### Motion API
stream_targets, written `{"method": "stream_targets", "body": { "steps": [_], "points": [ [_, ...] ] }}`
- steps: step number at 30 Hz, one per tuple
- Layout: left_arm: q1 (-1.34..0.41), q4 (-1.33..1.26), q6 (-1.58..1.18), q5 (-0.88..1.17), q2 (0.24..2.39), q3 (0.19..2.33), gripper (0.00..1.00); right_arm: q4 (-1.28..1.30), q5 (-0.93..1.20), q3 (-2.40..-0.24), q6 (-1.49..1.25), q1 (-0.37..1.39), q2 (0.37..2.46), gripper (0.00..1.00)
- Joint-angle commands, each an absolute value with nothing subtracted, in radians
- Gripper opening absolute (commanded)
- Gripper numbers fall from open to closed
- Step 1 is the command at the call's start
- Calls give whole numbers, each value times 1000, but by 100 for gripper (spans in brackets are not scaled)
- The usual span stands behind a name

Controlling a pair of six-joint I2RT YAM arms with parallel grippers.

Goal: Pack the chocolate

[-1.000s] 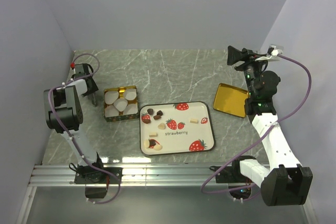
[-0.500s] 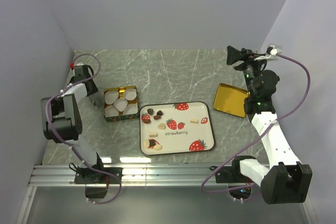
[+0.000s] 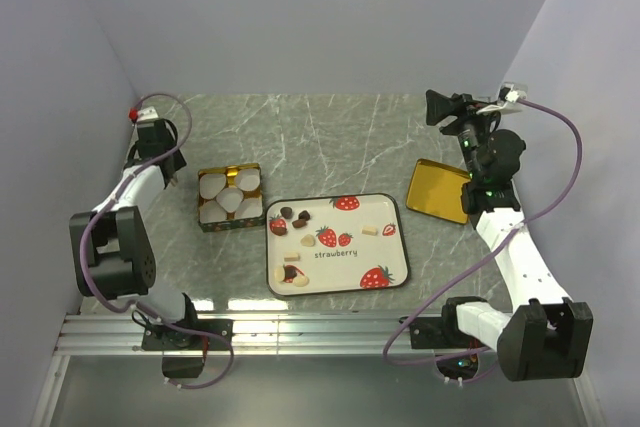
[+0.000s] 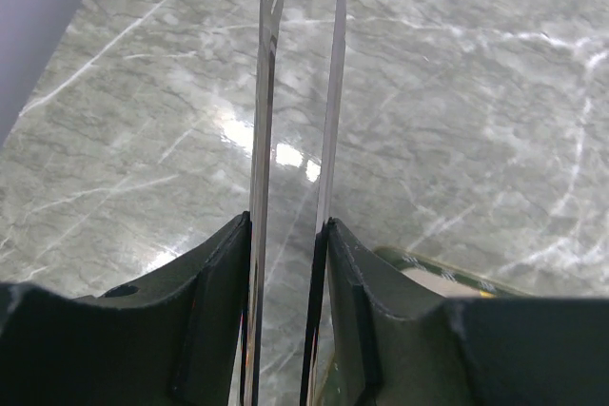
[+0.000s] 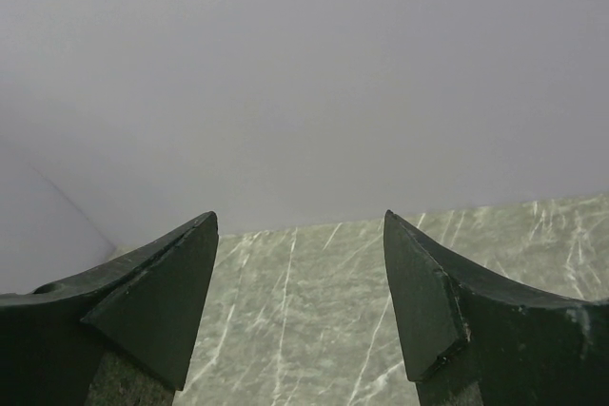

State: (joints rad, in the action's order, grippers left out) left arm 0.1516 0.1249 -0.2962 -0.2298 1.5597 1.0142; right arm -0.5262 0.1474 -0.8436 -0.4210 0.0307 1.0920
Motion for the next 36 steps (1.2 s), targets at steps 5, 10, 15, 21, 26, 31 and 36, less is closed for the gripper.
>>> {"method": "stream_targets", "body": {
  "steps": [5, 10, 15, 21, 26, 31, 36],
  "points": [
    [89, 117, -268, -213, 1416, 999, 42, -519, 133, -888, -397, 57, 1085, 76],
    [10, 92, -245, -161, 1318, 983, 42, -494, 126, -888, -394, 69, 1069, 76],
    [-112, 98, -210, -109, 1282, 985, 41, -459, 111, -870, -388, 74, 1040, 76],
    [-282, 60, -167, 60, 1223, 953, 40, -390, 31, -816, -377, 72, 968, 76],
    [-376, 58, -118, 184, 1207, 934, 39, -379, 41, -762, -402, 72, 885, 76],
    [-486, 92, -94, 190, 1218, 943, 37, -322, 64, -759, -405, 74, 825, 76],
    [-601, 101, -113, 117, 1219, 942, 37, -256, 45, -762, -390, 74, 770, 76]
  ]
}}
